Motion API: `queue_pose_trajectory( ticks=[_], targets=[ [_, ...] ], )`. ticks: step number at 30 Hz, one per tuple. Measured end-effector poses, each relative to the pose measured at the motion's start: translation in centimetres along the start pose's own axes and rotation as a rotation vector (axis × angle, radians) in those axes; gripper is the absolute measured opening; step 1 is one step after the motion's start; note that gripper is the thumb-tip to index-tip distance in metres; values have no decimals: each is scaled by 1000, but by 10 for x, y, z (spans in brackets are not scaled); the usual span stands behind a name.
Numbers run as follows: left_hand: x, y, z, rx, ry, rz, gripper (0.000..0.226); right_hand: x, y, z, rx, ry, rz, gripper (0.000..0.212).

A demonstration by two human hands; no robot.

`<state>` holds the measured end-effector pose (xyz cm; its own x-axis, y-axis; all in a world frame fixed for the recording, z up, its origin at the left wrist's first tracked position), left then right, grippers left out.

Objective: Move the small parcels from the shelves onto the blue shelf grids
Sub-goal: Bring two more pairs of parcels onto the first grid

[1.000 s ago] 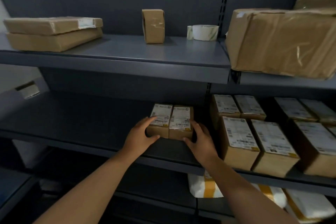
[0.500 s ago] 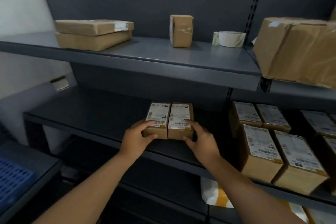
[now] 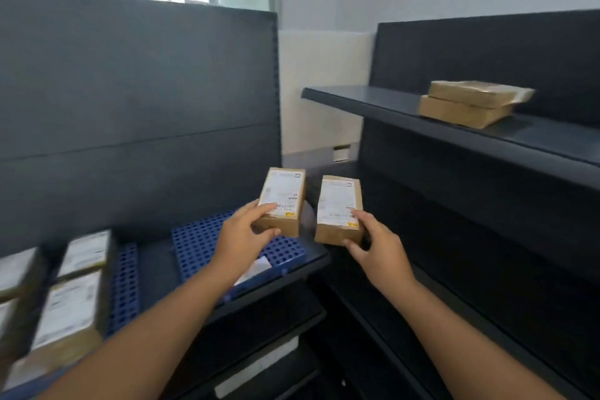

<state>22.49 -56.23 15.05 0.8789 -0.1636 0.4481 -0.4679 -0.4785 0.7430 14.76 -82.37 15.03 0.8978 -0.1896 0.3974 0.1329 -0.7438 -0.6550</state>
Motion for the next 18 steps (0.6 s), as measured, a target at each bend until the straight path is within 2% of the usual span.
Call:
queue_pose_trajectory(
  ticks=[9,18],
  targets=[
    [-65,-86,-232,264,328,-166,53,25,-168,173,167,-253,-246,57],
    [-130,-152,-372,378,508,-317,51,19,-282,300,232,-409,-367,58]
  ],
)
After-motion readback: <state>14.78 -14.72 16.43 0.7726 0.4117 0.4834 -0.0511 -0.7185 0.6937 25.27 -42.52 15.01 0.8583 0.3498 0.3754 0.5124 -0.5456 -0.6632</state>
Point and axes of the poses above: each hand's wrist, its own x-axis towards the middle knuckle, its own z-axis out of the palm, y = z × x, the point moved 2 cm from there along x, towards the middle knuckle
